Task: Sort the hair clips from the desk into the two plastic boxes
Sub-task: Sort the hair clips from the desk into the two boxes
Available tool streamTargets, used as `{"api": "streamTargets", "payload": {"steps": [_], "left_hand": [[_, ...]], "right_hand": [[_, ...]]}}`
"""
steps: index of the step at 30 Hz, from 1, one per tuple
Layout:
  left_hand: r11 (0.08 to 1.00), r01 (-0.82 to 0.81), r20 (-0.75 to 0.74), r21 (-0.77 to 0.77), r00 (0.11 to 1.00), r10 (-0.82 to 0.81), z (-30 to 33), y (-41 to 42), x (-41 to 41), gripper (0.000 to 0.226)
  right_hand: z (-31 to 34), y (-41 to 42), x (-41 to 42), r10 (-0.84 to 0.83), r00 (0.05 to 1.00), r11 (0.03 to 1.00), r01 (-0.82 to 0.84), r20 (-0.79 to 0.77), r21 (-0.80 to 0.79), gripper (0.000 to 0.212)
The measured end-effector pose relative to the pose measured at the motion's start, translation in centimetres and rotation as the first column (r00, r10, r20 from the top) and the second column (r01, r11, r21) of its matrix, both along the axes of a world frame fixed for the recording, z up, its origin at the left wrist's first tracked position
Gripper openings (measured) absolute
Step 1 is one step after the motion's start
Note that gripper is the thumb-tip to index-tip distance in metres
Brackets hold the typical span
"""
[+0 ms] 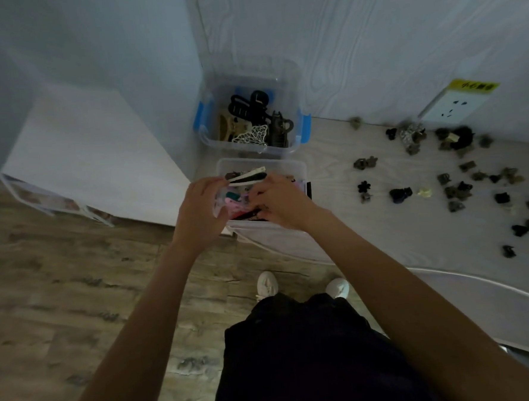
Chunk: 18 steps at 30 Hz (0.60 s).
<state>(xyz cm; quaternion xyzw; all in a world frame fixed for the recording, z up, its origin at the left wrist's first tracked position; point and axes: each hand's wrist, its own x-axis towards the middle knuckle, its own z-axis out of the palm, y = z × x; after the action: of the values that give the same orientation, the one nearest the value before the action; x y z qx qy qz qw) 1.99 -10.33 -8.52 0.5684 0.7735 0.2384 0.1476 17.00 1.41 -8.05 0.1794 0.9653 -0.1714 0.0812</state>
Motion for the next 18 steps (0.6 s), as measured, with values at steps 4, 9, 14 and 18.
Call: {"api": "streamTargets", "payload": {"steps": [4,9,14,18], "left_hand": [[1.0,0.016,-0.015,0.006,1.0,-0.016,-0.1,0.2,0.0,0.042],[0.999,0.052,-0.154,0.013,0.987,-0.05,-0.2,0.8,0.4,0.039],[0.975,0.149,-0.22,-0.166,0.958,-0.184,-1.0,2.6,1.4,0.052],[0.945,0.23,-0.284,-0.234,0.913,-0.292,-1.4,3.6,2.0,0.049]], "right_hand": [[1.4,0.3,-0.1,-0.086,0.996,0.996,0.086,0.027,-0.024,0.019],[1.3,0.9,1.8,-0.316,0.913,0.947,0.318,-0.257,-0.036,0.026],[-1.1,1.0,1.4,-0.145,0.989,0.989,0.145,-0.014,0.011,0.049],[-0.4,1.0,3.5,-0.179,0.984,0.973,0.174,0.021,0.149,0.046]]}}
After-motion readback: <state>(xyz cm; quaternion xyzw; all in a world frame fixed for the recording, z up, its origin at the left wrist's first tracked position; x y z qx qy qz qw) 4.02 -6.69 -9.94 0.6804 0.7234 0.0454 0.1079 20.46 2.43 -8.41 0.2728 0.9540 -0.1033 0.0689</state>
